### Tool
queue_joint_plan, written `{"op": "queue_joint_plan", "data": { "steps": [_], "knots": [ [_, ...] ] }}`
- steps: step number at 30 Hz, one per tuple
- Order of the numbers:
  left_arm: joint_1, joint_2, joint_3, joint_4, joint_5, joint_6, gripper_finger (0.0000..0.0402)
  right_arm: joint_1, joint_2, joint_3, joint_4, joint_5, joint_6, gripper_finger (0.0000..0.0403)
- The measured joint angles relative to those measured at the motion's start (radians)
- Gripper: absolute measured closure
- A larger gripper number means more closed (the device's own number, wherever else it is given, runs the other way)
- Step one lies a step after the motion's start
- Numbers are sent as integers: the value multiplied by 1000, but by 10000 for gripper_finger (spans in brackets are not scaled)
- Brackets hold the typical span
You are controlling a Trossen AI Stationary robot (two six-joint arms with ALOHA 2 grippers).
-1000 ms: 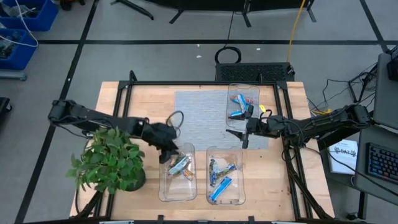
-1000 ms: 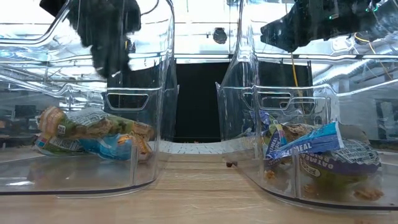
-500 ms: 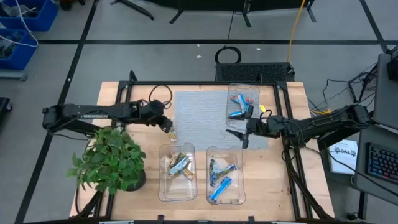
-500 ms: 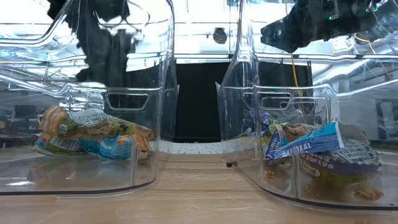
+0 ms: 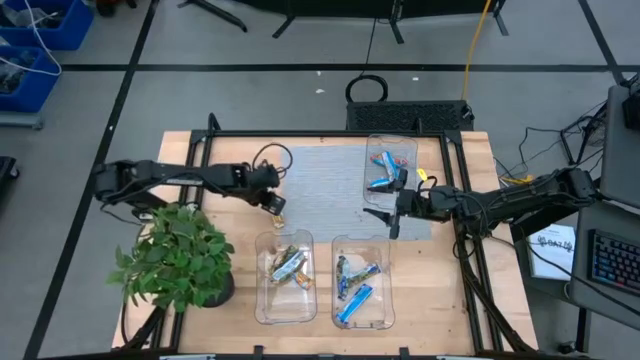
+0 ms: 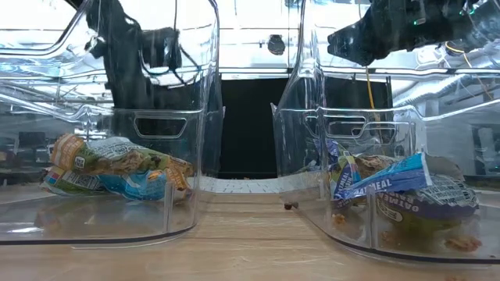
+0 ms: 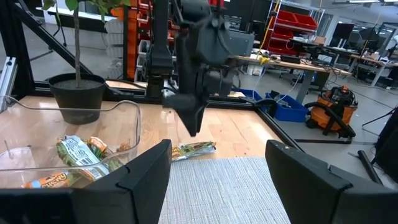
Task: Pick and place Granola Bars by type
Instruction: Put the yellow granola bar into the bottom left transparent bin
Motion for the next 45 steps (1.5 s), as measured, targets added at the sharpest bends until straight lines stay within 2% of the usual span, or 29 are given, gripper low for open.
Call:
{"op": "queue_joint_plan", "data": {
  "steps": [6,16,22,38,41,45],
  "knots": [
    [8,95,0,40,-5,-23,268,0,0,0,0,0,0,149],
    [45,110,0,109,-15,-21,193,0,0,0,0,-1,3,149],
    [45,110,0,109,-15,-29,173,0,0,0,0,-4,3,149],
    [45,181,1,180,-15,-24,189,0,0,0,0,-4,3,149],
    [45,181,1,170,-1,-8,209,0,0,0,0,-4,4,149],
    [45,161,1,169,25,21,266,0,0,0,0,-3,4,149]
  ]
}}
